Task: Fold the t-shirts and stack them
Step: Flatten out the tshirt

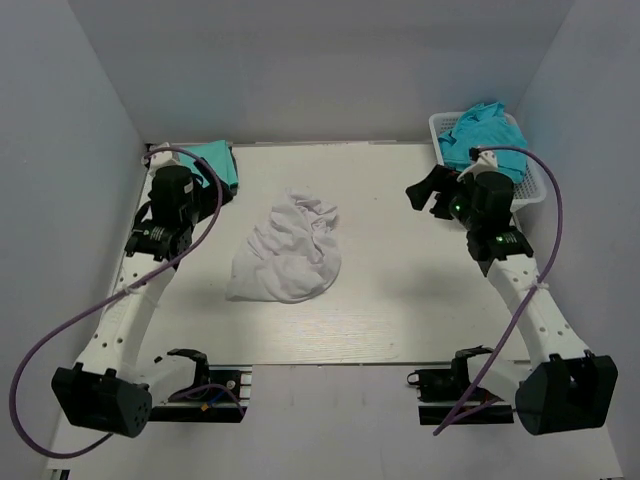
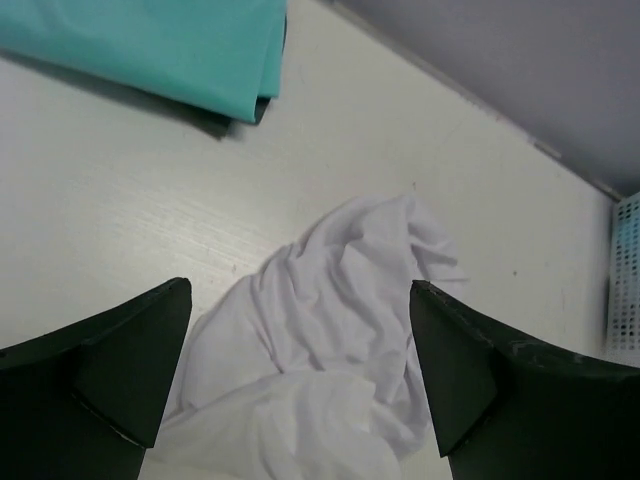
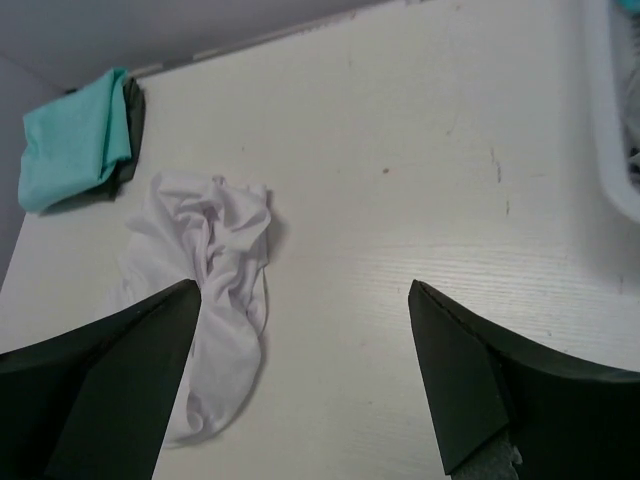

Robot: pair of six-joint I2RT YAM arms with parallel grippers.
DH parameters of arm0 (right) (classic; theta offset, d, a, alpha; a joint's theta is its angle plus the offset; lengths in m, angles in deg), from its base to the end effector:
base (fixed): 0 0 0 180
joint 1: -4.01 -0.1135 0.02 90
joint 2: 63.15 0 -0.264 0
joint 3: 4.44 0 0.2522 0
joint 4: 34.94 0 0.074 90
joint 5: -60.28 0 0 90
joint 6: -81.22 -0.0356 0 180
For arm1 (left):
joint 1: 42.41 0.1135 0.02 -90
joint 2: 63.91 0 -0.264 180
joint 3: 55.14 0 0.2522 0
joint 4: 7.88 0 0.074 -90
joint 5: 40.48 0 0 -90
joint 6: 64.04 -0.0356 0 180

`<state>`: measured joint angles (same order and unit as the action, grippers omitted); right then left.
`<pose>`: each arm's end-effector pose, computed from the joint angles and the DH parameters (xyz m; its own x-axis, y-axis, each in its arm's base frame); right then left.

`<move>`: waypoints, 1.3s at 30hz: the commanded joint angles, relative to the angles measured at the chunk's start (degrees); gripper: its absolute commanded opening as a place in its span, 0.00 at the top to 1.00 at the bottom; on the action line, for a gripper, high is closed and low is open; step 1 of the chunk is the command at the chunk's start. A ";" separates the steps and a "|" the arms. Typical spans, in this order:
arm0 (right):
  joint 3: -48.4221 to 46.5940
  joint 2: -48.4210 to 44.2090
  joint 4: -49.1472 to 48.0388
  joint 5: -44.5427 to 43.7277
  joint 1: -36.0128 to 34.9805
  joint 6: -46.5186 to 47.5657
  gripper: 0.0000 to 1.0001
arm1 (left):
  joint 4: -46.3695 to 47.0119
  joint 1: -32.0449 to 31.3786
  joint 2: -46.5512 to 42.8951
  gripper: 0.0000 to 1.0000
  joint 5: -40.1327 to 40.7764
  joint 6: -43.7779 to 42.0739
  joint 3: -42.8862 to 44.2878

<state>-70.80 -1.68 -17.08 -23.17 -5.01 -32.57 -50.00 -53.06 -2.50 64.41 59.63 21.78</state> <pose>0.2480 0.0435 0.3424 -0.3099 0.3566 -0.8814 -0.1536 0.8961 0.4165 0.2313 -0.0342 0.3642 -0.3402 -0.4812 -0.8079 -0.2833 0.8717 -0.3999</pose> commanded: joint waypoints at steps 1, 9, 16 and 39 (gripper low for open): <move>-3.65 3.74 2.14 7.68 0.14 0.32 0.10 | -9.23 0.20 2.83 0.00 -4.52 2.53 4.26; -13.31 17.18 13.47 15.70 -3.63 16.91 0.10 | -19.80 0.11 6.88 0.00 -5.93 10.36 -4.25; -27.00 31.82 14.80 5.06 -14.60 22.21 0.10 | -21.74 0.11 8.46 0.00 -6.54 11.68 -12.17; -66.76 75.10 14.28 -9.62 -28.25 31.36 0.24 | -3.11 0.11 17.68 0.21 -15.77 9.84 -24.22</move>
<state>-134.47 72.38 -0.51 -30.69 -32.52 -1.71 -57.23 -53.11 12.91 48.96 70.54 -3.12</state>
